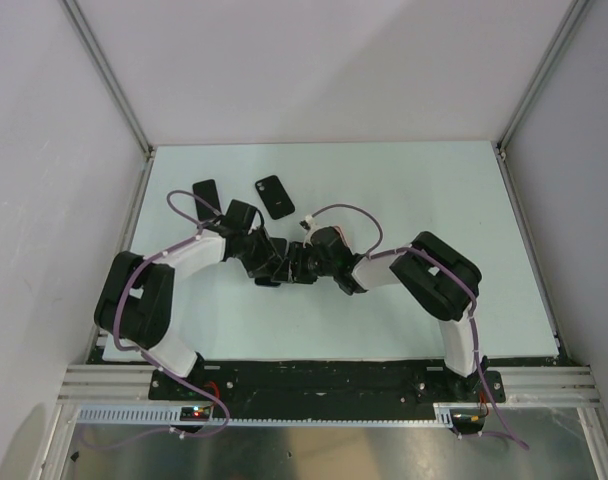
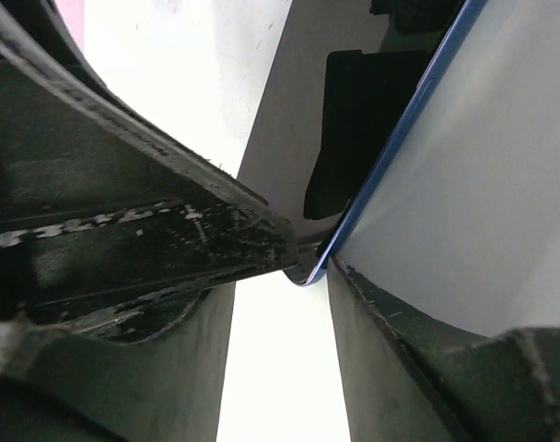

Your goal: Put the phone into the phone case

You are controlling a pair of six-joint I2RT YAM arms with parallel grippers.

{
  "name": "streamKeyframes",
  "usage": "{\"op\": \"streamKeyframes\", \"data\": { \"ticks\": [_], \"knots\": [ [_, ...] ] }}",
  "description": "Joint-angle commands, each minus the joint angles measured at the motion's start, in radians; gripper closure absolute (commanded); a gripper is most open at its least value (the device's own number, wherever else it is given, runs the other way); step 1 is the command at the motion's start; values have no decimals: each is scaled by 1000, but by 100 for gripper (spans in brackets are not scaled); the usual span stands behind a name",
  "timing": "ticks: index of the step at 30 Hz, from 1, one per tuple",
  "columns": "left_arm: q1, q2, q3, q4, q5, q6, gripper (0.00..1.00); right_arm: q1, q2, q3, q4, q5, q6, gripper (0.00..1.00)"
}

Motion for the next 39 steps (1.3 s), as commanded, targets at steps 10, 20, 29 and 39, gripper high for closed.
{"op": "streamKeyframes", "data": {
  "ticks": [10,20,29,39],
  "knots": [
    [116,-14,122,-117,-146,183,37,-19,18,27,-38,67,37,52],
    [136,163,198,-121,-123,301,39,-27,12,34,-89,100,42,51],
    [79,166,295,-155,-203,426,9,-50,-138,-64,-112,172,46,51],
    [-49,303,463,-297,-385,567,6,-113,-428,-216,-183,276,39,48]
  ]
}}
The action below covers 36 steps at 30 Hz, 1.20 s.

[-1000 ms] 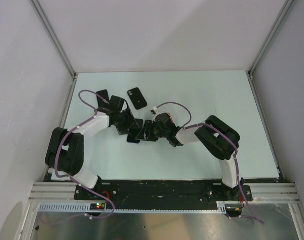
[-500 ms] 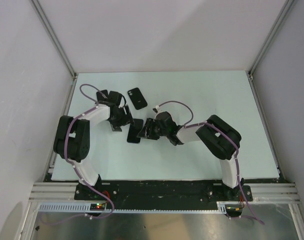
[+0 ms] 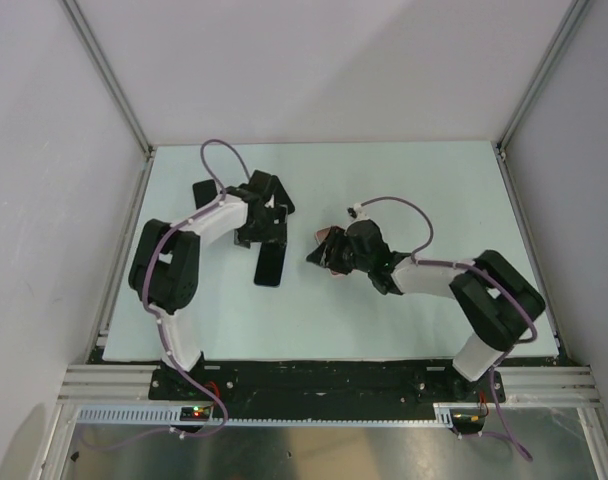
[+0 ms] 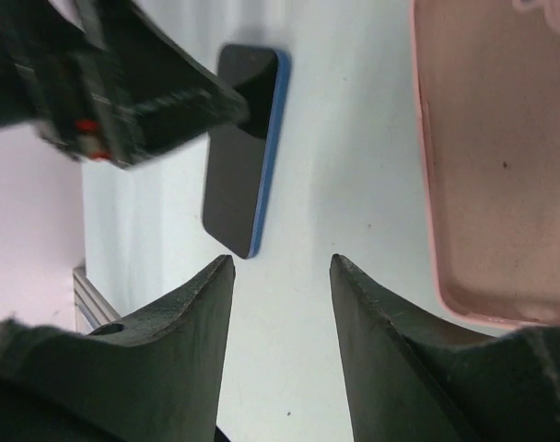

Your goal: Put the phone into the phone case

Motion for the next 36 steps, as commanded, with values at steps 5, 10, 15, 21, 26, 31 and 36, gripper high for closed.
{"op": "streamKeyframes", "data": {
  "ticks": [5,10,15,21,26,31,36],
  "knots": [
    [-70,87,87,-94,-104,126,5,-15,-165,-24,-57,76,-30,47],
    [-80,111,94,-100,-78,143,3,-16,-176,-25,-64,69,-38,47],
    [-80,116,90,-101,-55,146,3,-16,-167,-25,-60,56,-38,47],
    [-80,135,91,-101,-38,146,4,-17,-149,-25,-41,36,-42,47],
    [-80,156,84,-101,0,121,14,-18,-102,-20,4,-32,-59,46],
    [-79,148,70,-96,60,41,32,-4,16,37,24,-147,-117,37],
    [-69,112,57,-80,138,-49,45,25,95,79,40,-181,-127,32]
  ]
}}
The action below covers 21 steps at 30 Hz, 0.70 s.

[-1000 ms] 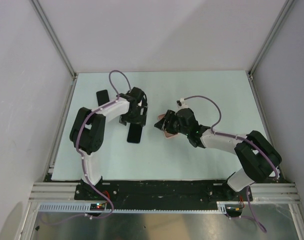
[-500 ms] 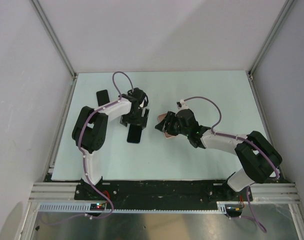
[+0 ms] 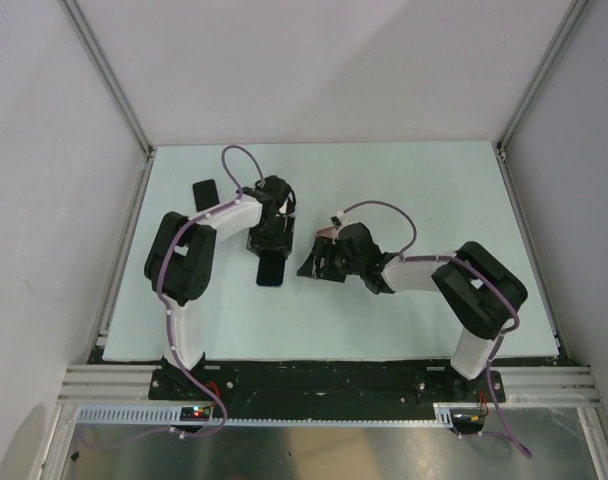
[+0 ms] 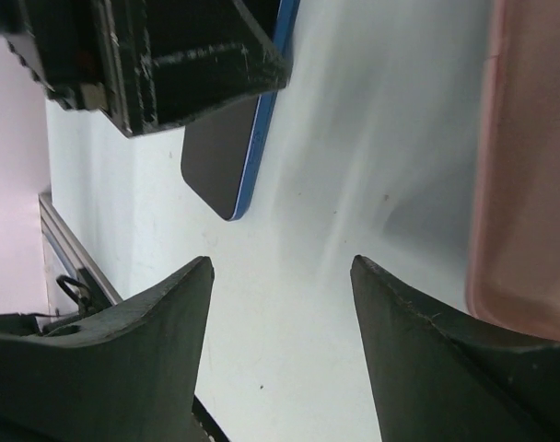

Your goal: Put the phone into the phone case

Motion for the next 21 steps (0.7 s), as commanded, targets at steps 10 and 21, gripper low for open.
{"op": "streamKeyframes", "data": {
  "ticks": [10,21],
  "knots": [
    [26,-75,-80,88,262,-244,49,50,208,141,122,-106,14,31],
    [56,-114,-142,145,361,-266,48,36,298,163,180,-143,64,38]
  ]
}}
